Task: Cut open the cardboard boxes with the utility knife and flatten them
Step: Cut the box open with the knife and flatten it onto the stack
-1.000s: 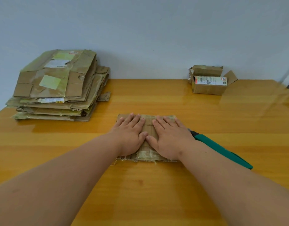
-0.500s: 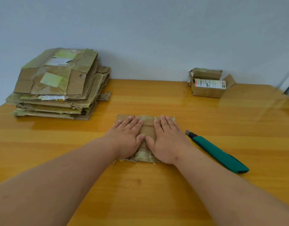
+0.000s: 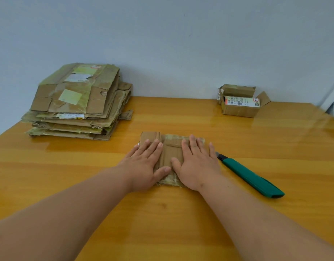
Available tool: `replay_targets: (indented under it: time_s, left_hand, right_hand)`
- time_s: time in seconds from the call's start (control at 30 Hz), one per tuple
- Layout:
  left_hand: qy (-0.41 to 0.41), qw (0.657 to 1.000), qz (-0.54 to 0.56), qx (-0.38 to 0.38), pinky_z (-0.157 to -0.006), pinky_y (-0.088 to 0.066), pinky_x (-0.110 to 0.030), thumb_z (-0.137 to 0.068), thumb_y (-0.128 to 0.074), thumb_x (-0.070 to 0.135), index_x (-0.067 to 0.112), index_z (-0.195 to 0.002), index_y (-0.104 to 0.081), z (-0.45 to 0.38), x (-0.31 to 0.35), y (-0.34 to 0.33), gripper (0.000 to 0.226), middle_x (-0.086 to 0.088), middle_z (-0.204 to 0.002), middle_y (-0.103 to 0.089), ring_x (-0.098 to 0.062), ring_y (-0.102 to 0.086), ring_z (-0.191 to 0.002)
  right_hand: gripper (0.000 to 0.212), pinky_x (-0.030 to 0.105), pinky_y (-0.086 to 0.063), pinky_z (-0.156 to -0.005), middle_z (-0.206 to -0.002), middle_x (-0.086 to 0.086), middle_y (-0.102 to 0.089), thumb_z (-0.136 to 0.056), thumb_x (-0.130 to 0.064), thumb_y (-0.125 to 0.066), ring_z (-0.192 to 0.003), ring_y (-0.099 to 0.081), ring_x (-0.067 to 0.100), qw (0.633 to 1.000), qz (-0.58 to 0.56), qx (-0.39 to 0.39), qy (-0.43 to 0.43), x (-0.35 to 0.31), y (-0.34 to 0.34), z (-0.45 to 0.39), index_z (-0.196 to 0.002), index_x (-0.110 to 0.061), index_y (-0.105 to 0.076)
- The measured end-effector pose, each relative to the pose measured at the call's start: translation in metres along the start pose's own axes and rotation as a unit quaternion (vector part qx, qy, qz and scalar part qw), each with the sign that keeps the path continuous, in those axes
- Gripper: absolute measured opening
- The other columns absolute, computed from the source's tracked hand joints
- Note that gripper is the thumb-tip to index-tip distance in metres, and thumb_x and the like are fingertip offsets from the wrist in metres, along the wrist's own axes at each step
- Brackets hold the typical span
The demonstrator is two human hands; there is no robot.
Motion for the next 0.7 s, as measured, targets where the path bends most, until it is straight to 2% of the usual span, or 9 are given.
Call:
replay_targets:
  time_s: [0.1,0.17,0.23,0.3,0.4,0.47,0.57,0.63,0.7]
  left_hand:
    - [0.005,1.000,-0.021,-0.014,-0.117,0.015,-0.045,-0.063,0.013,0.084,0.031,-0.148,0.024,0.004,-0.005,0.005,0.100,0.014,-0.157,0.024,-0.009,0.025,-0.143]
    - [0.006,0.999,-0.046,-0.016,-0.116,0.013,-0.048,-0.064,0.011,0.083,0.033,-0.148,0.023,0.003,-0.011,0.012,0.098,0.013,-0.157,0.023,-0.011,0.022,-0.145]
    - [0.012,0.996,-0.080,-0.022,-0.116,0.009,-0.050,-0.075,0.003,0.080,0.035,-0.151,0.014,0.003,-0.021,0.018,0.089,0.012,-0.159,0.019,-0.014,0.018,-0.146]
    - [0.029,0.995,-0.099,-0.014,-0.117,0.001,-0.050,-0.090,-0.012,0.071,0.039,-0.152,0.000,0.002,-0.028,0.025,0.071,0.010,-0.162,0.007,-0.017,0.008,-0.148]
    - [0.025,0.996,-0.077,0.027,-0.116,-0.009,-0.045,-0.101,-0.028,0.049,0.045,-0.150,-0.016,0.001,-0.020,0.030,0.050,0.011,-0.161,-0.014,-0.018,-0.012,-0.147]
    - [0.011,0.999,-0.037,0.033,-0.117,-0.009,-0.040,-0.102,-0.026,0.042,0.038,-0.152,-0.015,0.000,-0.006,0.023,0.052,0.008,-0.161,-0.013,-0.017,-0.011,-0.147]
    - [0.034,0.999,0.031,-0.007,-0.119,0.006,-0.040,-0.087,-0.002,0.072,0.025,-0.154,0.006,0.004,0.007,0.006,0.082,0.002,-0.162,0.011,-0.015,0.012,-0.148]
    - [0.040,0.998,0.030,-0.026,-0.119,0.010,-0.041,-0.060,0.011,0.088,0.024,-0.153,0.015,0.005,0.009,0.003,0.113,0.002,-0.160,0.018,-0.015,0.020,-0.146]
    - [0.038,0.998,0.026,-0.047,-0.118,0.012,-0.042,-0.049,0.012,0.093,0.023,-0.152,0.017,0.004,0.009,0.005,0.124,0.001,-0.160,0.020,-0.015,0.022,-0.145]
  right_hand:
    - [0.079,0.051,0.005,-0.119,-0.166,0.005,0.006,-0.093,-0.066,-0.011,-0.151,0.006,0.023,0.999,0.002,-0.021,-0.029,-0.007,0.005,0.009,-0.158,-0.022,-0.002]
    - [0.084,0.054,-0.006,-0.114,-0.161,0.009,-0.020,-0.089,-0.071,-0.015,-0.147,-0.016,0.028,0.998,0.036,-0.019,-0.039,-0.010,0.016,0.013,-0.155,-0.021,-0.021]
    - [0.078,0.054,-0.014,-0.106,-0.139,0.009,-0.047,-0.085,-0.074,-0.022,-0.129,-0.039,0.030,0.997,0.077,-0.009,-0.030,-0.008,0.029,0.016,-0.138,-0.023,-0.048]
    - [0.062,0.051,-0.018,-0.098,-0.119,0.005,-0.054,-0.085,-0.071,-0.027,-0.112,-0.046,0.027,0.996,0.082,0.019,-0.007,-0.003,0.035,0.023,-0.117,-0.027,-0.056]
    - [0.051,0.052,-0.019,-0.102,-0.122,0.003,-0.044,-0.092,-0.063,-0.026,-0.115,-0.040,0.025,0.996,0.047,0.077,0.027,0.000,0.022,0.036,-0.124,-0.030,-0.046]
    - [0.052,0.053,-0.006,-0.114,-0.151,0.002,-0.023,-0.098,-0.053,-0.021,-0.140,-0.019,0.025,0.995,-0.010,0.071,0.073,-0.001,0.008,0.038,-0.147,-0.036,-0.022]
    - [0.058,0.044,0.007,-0.120,-0.163,-0.010,0.019,-0.102,-0.047,-0.011,-0.149,0.017,0.013,0.991,-0.020,-0.008,0.129,0.004,0.000,0.028,-0.156,-0.034,0.007]
    - [0.060,0.043,0.007,-0.121,-0.162,-0.010,0.020,-0.101,-0.052,-0.007,-0.148,0.020,0.011,0.990,-0.013,-0.044,0.132,0.007,-0.002,0.022,-0.156,-0.030,0.007]
    - [0.063,0.043,0.008,-0.120,-0.163,-0.009,0.019,-0.100,-0.054,-0.007,-0.148,0.020,0.011,0.990,-0.014,-0.062,0.123,0.006,-0.003,0.019,-0.156,-0.030,0.006]
Point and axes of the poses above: each hand's wrist, its own z-axis away from the middle knuckle, its own y-axis out of the back of the hand, x = y × z, the point moved 1 cm from there along -z, towards the middle knuckle
